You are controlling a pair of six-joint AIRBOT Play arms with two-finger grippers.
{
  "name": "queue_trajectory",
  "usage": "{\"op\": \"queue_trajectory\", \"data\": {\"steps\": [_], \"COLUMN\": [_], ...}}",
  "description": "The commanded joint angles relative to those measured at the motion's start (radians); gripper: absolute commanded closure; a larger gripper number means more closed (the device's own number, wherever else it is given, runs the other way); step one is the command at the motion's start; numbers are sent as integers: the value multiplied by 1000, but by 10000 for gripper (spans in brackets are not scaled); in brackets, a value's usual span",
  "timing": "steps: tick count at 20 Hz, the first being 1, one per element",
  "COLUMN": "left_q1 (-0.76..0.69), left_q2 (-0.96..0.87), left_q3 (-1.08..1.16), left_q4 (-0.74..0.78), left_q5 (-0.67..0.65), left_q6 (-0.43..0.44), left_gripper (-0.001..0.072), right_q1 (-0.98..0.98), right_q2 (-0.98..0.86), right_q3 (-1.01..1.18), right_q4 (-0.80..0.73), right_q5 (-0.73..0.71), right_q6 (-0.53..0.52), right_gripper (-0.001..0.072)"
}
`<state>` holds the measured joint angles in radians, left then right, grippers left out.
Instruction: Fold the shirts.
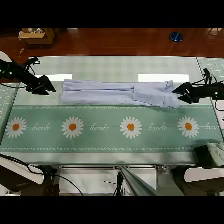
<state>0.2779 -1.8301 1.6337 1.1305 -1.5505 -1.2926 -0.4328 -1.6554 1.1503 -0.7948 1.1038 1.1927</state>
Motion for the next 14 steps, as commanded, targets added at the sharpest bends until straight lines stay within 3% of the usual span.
{"op": "queue_trajectory", "data": {"steps": [1,3,4,5,6,7,8,10,14], "left_q1": [-10,-10,-10,-10,-10,-10,-11,-19,-65], "left_q2": [1,1,1,1,1,2,3,19,75], "left_q3": [1,1,1,1,2,3,3,3,3], "left_q4": [3,3,3,3,3,3,3,-13,-179], "left_q5": [-3,-4,-6,-8,-15,-27,-34,-32,-11], "left_q6": [-3,-3,-3,-3,-3,-3,-3,-3,-3], "left_gripper": [181,181,181,188,303,407,416,617,618], "right_q1": [60,116,135,146,149,148,139,118,97], "right_q2": [-72,-98,-97,-92,-82,-63,-32,43,214], "right_q3": [1,1,2,8,18,30,42,58,59], "right_q4": [81,94,101,113,116,115,111,105,24], "right_q5": [-11,-44,-58,-53,-40,-23,-7,24,82], "right_q6": [-12,-16,-48,-87,-91,-92,-92,-91,-55], "right_gripper": [119,146,268,483,646,683,683,683,684]}}
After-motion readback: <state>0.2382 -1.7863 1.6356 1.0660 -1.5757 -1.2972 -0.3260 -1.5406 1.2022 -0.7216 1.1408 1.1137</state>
